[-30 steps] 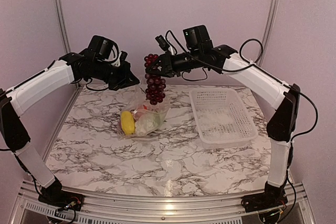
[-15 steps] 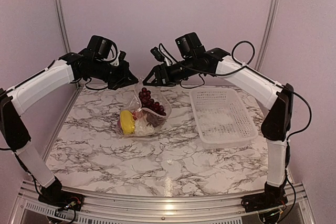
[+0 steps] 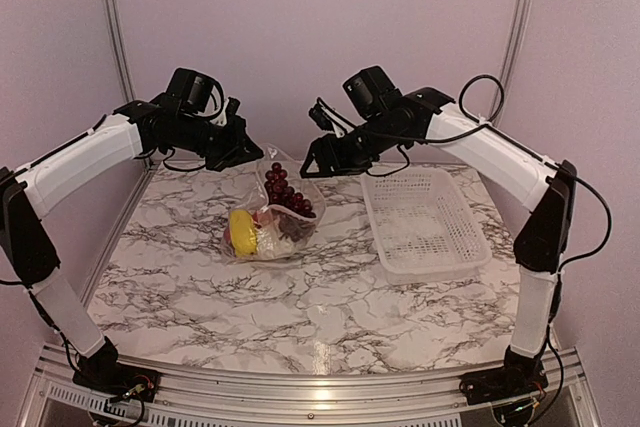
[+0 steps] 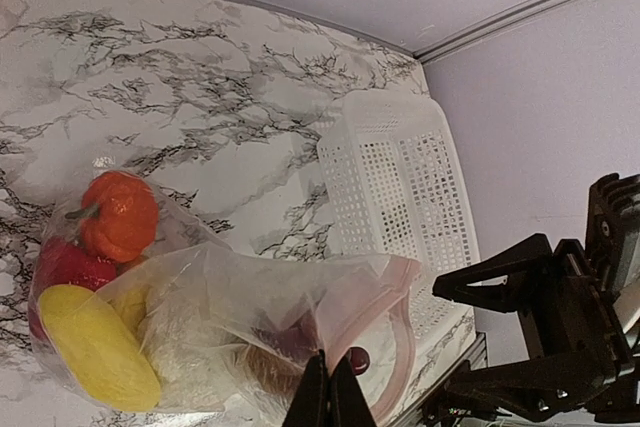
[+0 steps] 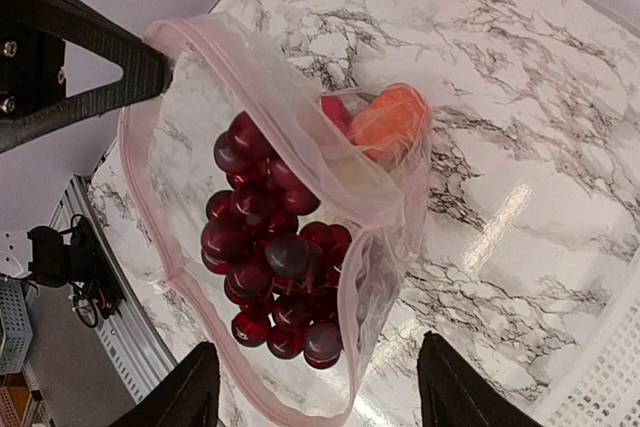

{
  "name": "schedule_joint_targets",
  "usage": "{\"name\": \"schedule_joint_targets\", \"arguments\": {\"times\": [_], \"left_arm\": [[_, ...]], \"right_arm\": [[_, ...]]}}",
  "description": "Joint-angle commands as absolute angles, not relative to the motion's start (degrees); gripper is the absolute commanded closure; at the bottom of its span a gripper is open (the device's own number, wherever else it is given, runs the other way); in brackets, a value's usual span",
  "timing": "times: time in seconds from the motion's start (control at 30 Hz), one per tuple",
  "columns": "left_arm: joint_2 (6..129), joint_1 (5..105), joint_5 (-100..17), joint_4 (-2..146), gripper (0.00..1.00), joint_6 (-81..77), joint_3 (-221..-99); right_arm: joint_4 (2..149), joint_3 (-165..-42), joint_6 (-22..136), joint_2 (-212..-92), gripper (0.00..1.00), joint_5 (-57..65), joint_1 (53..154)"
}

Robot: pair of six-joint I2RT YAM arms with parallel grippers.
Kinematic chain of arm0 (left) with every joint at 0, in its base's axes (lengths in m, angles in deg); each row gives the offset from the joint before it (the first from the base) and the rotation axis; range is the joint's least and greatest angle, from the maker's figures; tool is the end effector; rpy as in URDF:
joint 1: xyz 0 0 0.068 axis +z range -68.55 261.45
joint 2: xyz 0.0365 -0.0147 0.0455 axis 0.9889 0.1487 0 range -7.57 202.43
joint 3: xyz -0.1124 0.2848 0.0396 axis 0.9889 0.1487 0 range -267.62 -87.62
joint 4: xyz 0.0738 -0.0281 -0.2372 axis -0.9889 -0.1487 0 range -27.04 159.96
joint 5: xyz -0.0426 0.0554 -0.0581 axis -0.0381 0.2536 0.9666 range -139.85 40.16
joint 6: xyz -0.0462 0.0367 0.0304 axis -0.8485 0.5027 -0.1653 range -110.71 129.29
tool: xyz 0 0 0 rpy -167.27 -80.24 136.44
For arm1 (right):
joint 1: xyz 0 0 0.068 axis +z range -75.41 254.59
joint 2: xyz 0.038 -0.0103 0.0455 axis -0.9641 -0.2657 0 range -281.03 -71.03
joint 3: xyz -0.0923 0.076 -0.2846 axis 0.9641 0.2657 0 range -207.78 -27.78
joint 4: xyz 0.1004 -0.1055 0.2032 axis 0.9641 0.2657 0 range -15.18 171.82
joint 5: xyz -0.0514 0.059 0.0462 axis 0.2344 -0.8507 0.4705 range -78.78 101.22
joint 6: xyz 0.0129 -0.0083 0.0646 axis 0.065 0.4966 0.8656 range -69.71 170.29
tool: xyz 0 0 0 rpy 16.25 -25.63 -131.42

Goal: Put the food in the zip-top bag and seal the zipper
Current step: Place the fake fruit in the zipper food storage bag, then adjust the zipper food storage bag at the center of the board.

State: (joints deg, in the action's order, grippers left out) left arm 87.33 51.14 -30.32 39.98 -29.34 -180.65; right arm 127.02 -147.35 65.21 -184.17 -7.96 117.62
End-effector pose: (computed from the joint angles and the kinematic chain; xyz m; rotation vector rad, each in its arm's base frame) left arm 0.3237 -0.2096 0.4006 0.0520 2.2837 -1.0381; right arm 0.3165 0.3191 0.3874 -0.7698 2.3714 0.8571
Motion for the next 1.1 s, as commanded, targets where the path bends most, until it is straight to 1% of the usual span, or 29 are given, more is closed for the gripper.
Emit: {"name": "schedule_joint_targets", "arguments": {"times": [0.0,0.07,0.23,0.27,0.37,0.4,0.47,0.57,0.63,0.7,0.73,0.8,0.87,0.93,1.07], "left_arm": [[87.3,51.8,-29.5,41.9,1.0,-29.6,-180.3],[87.4,51.8,-29.4,42.1,1.0,-29.8,-180.4],[87.5,51.8,-28.8,42.4,1.0,-30.0,-180.9],[87.7,51.8,-28.7,42.4,1.0,-30.0,-181.2],[87.7,51.8,-28.5,42.7,1.0,-30.0,-181.7],[87.7,51.8,-28.7,43.0,1.0,-29.7,-181.7],[86.8,51.7,-27.8,44.1,0.89,-27.3,-181.7],[83.5,51.7,-30.2,44.0,0.78,-20.0,-181.4],[80.4,51.7,-32.4,43.5,0.72,-16.0,-179.8],[76.9,51.7,-33.4,43.5,0.66,-12.6,-176.6],[74.8,51.7,-33.2,44.0,0.61,-11.2,-173.9],[69.9,51.6,-33.0,45.5,0.55,-9.1,-167.9],[63.7,51.4,-33.6,48.6,0.53,-7.8,-160.0],[55.7,51.3,-34.6,52.6,0.53,-6.7,-152.4],[40.6,51.2,-32.2,60.3,0.49,-3.5,-138.1]], "right_arm": [[130.1,-144.3,64.9,-182.5,0.36,-5.4,118.2],[129.9,-143.5,65.2,-182.8,0.38,-5.7,118.3],[129.1,-142.5,66.1,-184.7,0.51,-4.6,118.3],[128.7,-142.5,66.1,-185.3,0.56,-4.9,118.4],[127.6,-143.6,67.0,-186.7,0.84,-6.7,118.3],[127.7,-144.8,67.4,-187.2,0.91,-7.8,118.3],[129.1,-148.5,68.3,-188.1,0.99,-9.9,118.3],[133.3,-155.5,70.0,-188.3,1.0,-12.7,118.2],[134.6,-157.1,71.1,-187.0,1.0,-14.0,117.7],[133.8,-155.3,72.7,-184.9,1.0,-15.9,116.5],[132.6,-153.3,73.5,-183.8,1.0,-17.0,116.0],[129.3,-148.1,75.1,-181.5,1.0,-19.0,114.9],[126.3,-142.6,77.0,-179.5,1.0,-20.8,114.1],[124.4,-140.2,78.4,-178.5,1.0,-22.2,113.5],[124.0,-141.1,79.4,-178.7,1.0,-23.0,113.3]]}}
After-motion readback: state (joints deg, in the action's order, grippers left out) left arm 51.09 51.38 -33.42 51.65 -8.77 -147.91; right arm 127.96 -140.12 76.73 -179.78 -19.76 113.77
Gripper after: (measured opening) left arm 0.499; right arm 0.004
